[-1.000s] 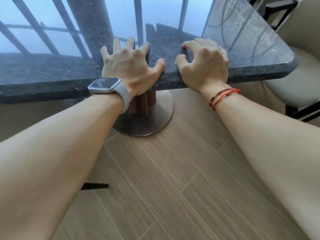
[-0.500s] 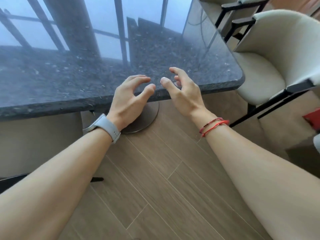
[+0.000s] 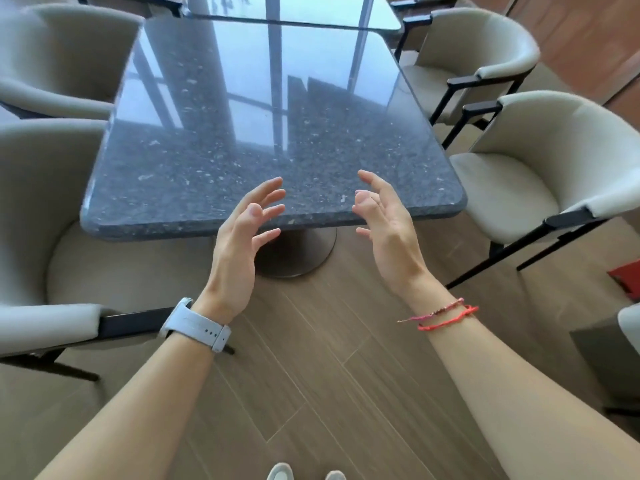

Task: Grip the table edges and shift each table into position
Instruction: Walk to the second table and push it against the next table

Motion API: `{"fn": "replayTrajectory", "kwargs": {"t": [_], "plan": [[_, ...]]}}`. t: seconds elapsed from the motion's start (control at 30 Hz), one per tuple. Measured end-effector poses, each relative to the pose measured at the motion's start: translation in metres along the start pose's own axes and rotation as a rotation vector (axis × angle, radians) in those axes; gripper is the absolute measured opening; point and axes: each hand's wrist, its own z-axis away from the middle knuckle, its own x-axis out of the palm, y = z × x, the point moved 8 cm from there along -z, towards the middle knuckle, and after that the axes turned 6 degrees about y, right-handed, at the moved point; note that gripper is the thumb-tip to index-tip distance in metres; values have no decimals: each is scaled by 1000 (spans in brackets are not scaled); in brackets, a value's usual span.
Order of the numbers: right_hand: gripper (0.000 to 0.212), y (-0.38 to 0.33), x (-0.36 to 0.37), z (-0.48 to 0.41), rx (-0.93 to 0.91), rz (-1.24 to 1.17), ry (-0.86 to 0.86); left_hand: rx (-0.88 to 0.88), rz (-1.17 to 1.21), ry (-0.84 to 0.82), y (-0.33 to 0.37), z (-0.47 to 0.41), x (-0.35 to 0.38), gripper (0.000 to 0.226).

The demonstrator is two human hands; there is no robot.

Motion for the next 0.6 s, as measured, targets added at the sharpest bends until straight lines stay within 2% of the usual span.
{"fn": "replayTrajectory", "kwargs": {"t": [0.13,0.23,0.3,0.43,0.6], "plan": [[47,-28,-2,31,28,-130,-63,-10,67,50,34,39,-19,69],[39,-44,1,53,38,-187,-151,0,71,109,60,68,-34,88],[39,-53,5,65,32,-209,-209,10,58,145,76,85,-42,93],[37,-72,17,89,-13,-221,-314,61,40,220,100,123,-57,74],[50,-98,44,117,-53,-232,-461,99,36,350,122,171,-85,78]]}}
